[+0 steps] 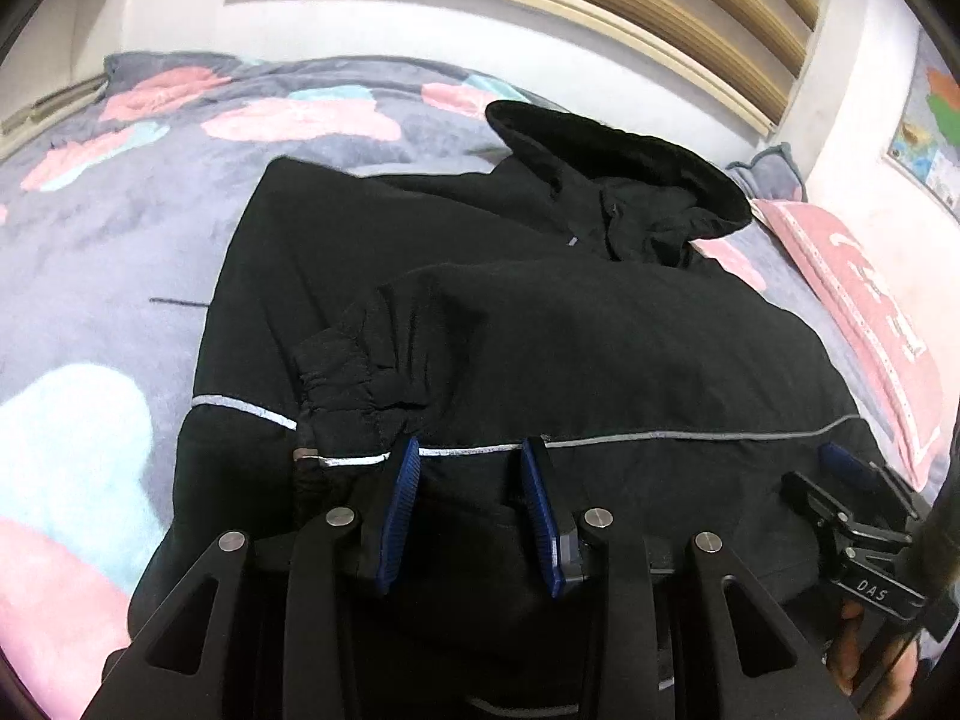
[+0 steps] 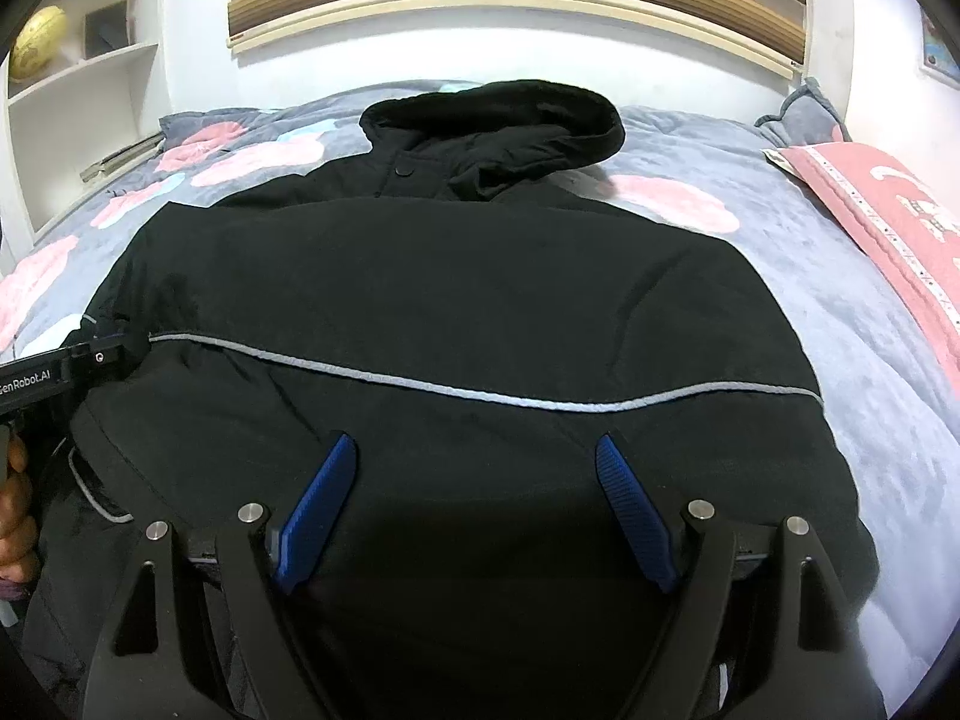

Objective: Fold large clothes

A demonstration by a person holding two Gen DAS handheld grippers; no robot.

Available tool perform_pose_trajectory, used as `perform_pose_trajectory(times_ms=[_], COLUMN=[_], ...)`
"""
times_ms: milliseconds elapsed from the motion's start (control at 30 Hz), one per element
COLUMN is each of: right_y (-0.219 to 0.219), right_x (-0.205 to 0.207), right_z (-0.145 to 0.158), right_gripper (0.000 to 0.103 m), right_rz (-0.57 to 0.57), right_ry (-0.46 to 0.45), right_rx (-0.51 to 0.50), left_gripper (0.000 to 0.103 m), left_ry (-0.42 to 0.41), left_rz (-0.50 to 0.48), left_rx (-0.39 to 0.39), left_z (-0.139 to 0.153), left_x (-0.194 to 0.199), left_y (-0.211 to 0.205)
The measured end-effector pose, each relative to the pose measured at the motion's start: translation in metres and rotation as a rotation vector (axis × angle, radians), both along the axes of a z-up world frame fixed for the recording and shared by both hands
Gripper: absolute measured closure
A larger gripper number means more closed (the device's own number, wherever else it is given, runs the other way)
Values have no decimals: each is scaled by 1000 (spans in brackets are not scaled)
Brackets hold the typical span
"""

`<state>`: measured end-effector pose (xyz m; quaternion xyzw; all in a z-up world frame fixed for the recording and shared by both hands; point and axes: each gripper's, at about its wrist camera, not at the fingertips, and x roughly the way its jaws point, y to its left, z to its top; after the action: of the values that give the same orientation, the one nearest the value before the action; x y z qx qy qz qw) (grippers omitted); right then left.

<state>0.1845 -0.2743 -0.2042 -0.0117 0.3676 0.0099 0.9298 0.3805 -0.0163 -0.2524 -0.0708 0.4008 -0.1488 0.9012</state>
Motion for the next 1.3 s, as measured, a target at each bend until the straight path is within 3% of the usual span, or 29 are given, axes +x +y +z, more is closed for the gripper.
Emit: perform_pose_trajectory(times_ms=[100,300,600,767,967,1033,1067,1200,1300], right_y=[-1,-4,-26,-38,-62,-72,-77,-98,-108], right_x=[-3,5,27,45,72,86,93,126,157], right_z=[5,23,119,167,194,193,190,172,152], right_gripper=[19,19,19,19,19,19,19,19,19], right_rz=[-3,-20,-90,-125,-187,-207,-215,-233,-234], right_ry=[5,73,87,101,118,134,145,187,215], right_rx=[10,38,92,106,178,204,218,290,336], left_gripper=[61,61,61,61,60,43,40,39,39], left_ry=[-2,21,27,42,28,38,40,67,113], left_rz=[-7,-1,-61,-74,-67,-70,-67,-75,-83], left_rx=[-18,-68,-66,-104,-60,-31,-15,53,91], left_z=[11,45,139,184,232,235,234,215,182], left_x=[-3,12,50,68,101,116,124,170,213], left_y=[2,3,-16,-15,-15,-18,-19,-34,-54])
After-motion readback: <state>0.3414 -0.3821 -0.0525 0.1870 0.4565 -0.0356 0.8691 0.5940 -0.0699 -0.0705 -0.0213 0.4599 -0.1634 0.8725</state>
